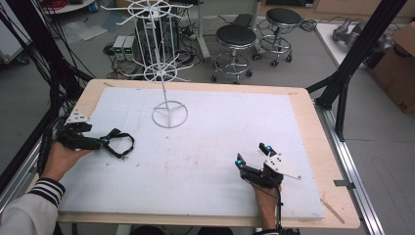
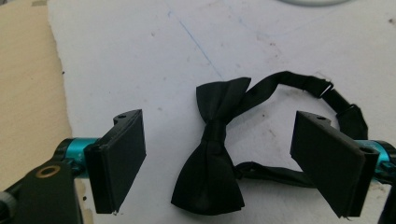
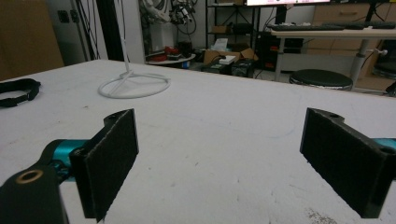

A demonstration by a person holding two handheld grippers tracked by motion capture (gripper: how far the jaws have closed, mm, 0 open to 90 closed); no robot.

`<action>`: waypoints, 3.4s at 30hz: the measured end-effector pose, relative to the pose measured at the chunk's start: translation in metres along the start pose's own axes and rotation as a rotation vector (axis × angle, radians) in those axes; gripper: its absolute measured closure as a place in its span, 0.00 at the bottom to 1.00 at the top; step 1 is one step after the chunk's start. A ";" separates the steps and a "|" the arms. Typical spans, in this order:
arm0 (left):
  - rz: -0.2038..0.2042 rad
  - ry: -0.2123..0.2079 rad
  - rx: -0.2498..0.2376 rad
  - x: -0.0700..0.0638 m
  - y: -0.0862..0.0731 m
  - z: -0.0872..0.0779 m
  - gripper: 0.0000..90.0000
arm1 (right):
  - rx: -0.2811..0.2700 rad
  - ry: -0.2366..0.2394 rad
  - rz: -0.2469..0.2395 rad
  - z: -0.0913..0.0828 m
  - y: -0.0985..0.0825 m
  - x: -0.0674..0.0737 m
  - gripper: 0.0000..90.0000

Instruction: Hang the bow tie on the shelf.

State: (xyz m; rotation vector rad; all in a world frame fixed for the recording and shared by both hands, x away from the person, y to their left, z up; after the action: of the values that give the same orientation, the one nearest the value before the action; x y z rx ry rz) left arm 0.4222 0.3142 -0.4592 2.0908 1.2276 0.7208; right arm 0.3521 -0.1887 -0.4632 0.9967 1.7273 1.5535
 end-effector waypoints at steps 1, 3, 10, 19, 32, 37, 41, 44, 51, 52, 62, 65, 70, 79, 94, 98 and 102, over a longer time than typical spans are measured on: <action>0.009 0.005 0.013 0.000 -0.001 0.001 0.22 | 0.000 0.000 0.000 0.000 0.000 0.000 0.12; 0.014 0.008 0.048 0.001 -0.005 0.006 0.22 | -0.003 -0.001 -0.002 0.000 0.000 -0.001 0.12; 0.003 0.014 0.105 0.004 -0.012 0.015 0.24 | 0.001 -0.001 -0.007 0.000 0.000 0.000 0.12; -0.020 0.006 0.145 0.007 -0.017 0.023 0.32 | 0.001 -0.002 -0.008 0.000 0.000 0.000 0.12; -0.079 -0.014 0.145 0.011 -0.018 0.025 0.35 | 0.000 -0.003 -0.009 0.000 0.000 0.000 0.12; -0.091 -0.012 0.141 0.015 -0.018 0.023 0.34 | 0.000 -0.004 -0.009 0.000 0.000 0.000 0.12; -0.098 -0.023 0.119 0.011 -0.013 0.025 0.34 | 0.000 -0.004 -0.011 0.001 0.000 0.000 0.12; -0.090 -0.019 0.124 0.009 -0.013 0.027 0.34 | 0.000 -0.006 -0.013 0.001 0.000 0.000 0.12; -0.071 -0.013 0.132 0.009 -0.014 0.031 0.42 | 0.000 -0.004 -0.010 0.000 0.000 0.000 0.12; -0.073 -0.011 0.134 0.009 -0.015 0.031 0.42 | 0.000 -0.004 -0.010 0.000 0.000 0.000 0.12; -0.044 -0.021 0.155 0.004 -0.016 0.036 0.56 | 0.001 -0.005 -0.013 0.001 0.000 0.000 0.12; -0.017 -0.031 0.168 0.001 -0.018 0.037 0.66 | 0.002 -0.004 -0.011 0.001 0.000 0.000 0.12; -0.011 -0.045 0.170 0.000 -0.018 0.038 0.74 | 0.000 -0.004 -0.012 0.001 0.000 0.000 0.12; -0.024 -0.060 0.173 -0.003 -0.018 0.036 0.82 | 0.001 -0.005 -0.013 0.001 0.000 0.000 0.12; -0.008 -0.083 0.046 -0.008 -0.002 0.016 0.82 | 0.003 -0.003 -0.010 0.000 0.000 0.000 0.12; -0.031 -0.109 -0.026 -0.011 0.008 0.007 0.82 | 0.002 -0.004 -0.012 0.001 0.000 0.000 0.12; -0.026 -0.117 -0.082 -0.014 0.015 -0.001 0.82 | 0.002 -0.004 -0.013 0.001 0.000 0.001 0.12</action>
State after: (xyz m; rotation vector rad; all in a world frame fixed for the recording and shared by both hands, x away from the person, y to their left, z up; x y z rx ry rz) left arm 0.4240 0.2960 -0.4502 2.0170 1.1397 0.6177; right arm 0.3524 -0.1879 -0.4633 0.9873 1.7299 1.5411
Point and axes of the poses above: each handheld gripper's, and its own axes: z roughly forward along the jaws, y roughly out of its top, x roughly to its left, the point moved 9 cm from there along z, roughly forward along the jaws, and after that the axes turned 5 degrees about y, right-handed, at the moved point
